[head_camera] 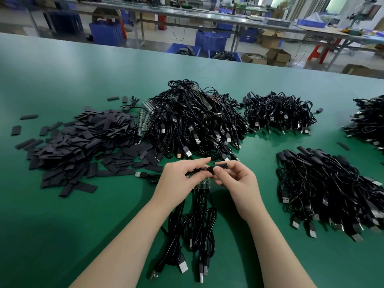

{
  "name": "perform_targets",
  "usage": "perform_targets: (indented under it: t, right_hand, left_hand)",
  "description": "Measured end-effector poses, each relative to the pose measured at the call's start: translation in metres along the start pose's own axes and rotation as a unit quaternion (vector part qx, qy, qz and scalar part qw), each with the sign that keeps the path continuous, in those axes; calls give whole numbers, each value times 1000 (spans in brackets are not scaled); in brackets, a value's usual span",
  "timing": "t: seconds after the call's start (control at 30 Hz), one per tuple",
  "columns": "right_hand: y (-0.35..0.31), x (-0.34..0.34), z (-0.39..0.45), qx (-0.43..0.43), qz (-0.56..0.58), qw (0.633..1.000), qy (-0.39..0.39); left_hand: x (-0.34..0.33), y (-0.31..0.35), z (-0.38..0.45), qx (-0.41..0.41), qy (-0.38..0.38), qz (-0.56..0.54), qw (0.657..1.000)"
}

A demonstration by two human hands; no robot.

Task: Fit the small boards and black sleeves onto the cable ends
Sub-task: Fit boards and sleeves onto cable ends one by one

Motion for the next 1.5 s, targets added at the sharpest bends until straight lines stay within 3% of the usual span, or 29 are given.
perform_targets:
  t: [0.13,0.3,0.53,1.03,1.5]
  right_hand:
    - [1,-1,1,1,13,1000,7]
    - [2,-2,2,8,31,999,12]
    - [6,-2,2,3,55,998,30]
    - [5,-3,2,5,75,996,55]
    - [4,-5,1,6,66,997,49]
  left_hand:
    - [-2,0,0,14,-19,-51,998]
    - [-4,3,0,13,-36,-36,999]
    - [5,3,-2,40,35,49,997]
    - [0,8,-3,6,61,106,992]
    - [-3,13,-6,-10,88,73,993]
Point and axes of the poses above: each hand's wrist, its own z-axis towards the middle knuckle, its own x-axis out of the back of the hand, y = z × x, the point moved 3 cm from there along z, towards the middle knuckle, and after that the axes turned 14 degrees about -y, right-handed, at the moved point
